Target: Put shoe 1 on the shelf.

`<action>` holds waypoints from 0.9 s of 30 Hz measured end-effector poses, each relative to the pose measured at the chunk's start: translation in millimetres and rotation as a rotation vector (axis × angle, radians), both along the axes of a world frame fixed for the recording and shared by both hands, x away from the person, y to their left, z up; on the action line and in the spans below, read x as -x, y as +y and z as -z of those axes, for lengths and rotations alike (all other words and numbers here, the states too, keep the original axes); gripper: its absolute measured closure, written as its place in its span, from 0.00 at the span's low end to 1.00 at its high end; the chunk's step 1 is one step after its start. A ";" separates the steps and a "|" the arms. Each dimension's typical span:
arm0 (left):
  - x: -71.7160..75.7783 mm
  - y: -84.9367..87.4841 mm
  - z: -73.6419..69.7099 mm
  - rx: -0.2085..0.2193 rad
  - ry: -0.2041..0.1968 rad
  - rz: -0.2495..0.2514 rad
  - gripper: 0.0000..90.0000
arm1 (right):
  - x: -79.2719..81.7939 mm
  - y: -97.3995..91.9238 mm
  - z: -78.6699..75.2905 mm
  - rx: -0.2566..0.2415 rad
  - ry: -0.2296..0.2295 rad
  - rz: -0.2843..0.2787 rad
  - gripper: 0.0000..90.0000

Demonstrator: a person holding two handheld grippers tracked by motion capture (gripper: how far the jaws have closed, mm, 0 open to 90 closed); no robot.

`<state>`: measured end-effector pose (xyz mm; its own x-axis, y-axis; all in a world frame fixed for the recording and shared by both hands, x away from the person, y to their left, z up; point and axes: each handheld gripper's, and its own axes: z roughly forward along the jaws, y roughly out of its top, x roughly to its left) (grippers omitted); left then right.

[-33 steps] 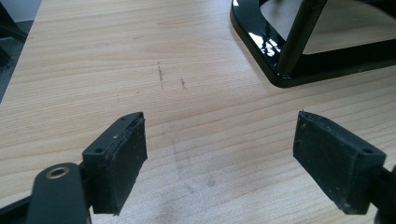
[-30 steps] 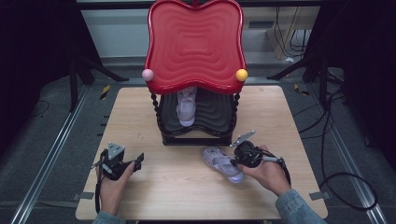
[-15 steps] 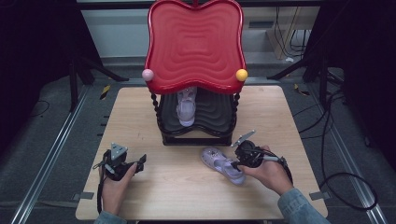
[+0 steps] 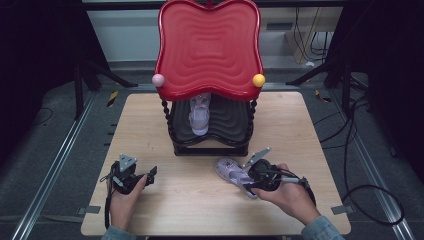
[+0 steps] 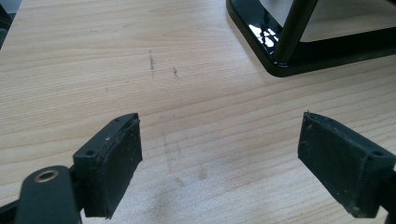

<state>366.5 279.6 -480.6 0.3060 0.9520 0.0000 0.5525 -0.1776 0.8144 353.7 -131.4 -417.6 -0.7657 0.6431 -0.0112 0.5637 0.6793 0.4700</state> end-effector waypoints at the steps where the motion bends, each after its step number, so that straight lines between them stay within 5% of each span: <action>1: -0.1 0.6 0.1 -0.001 0.001 0.001 0.14 | 0.1 4.1 5.6 -0.003 0.013 -0.005 0.66; 10: -0.2 0.5 0.9 -0.005 0.005 0.003 0.14 | -8.0 17.5 29.8 0.042 0.079 -0.010 0.76; 27: -0.2 1.2 0.8 -0.007 0.007 0.002 0.15 | -19.0 22.4 38.8 0.088 0.120 -0.029 0.94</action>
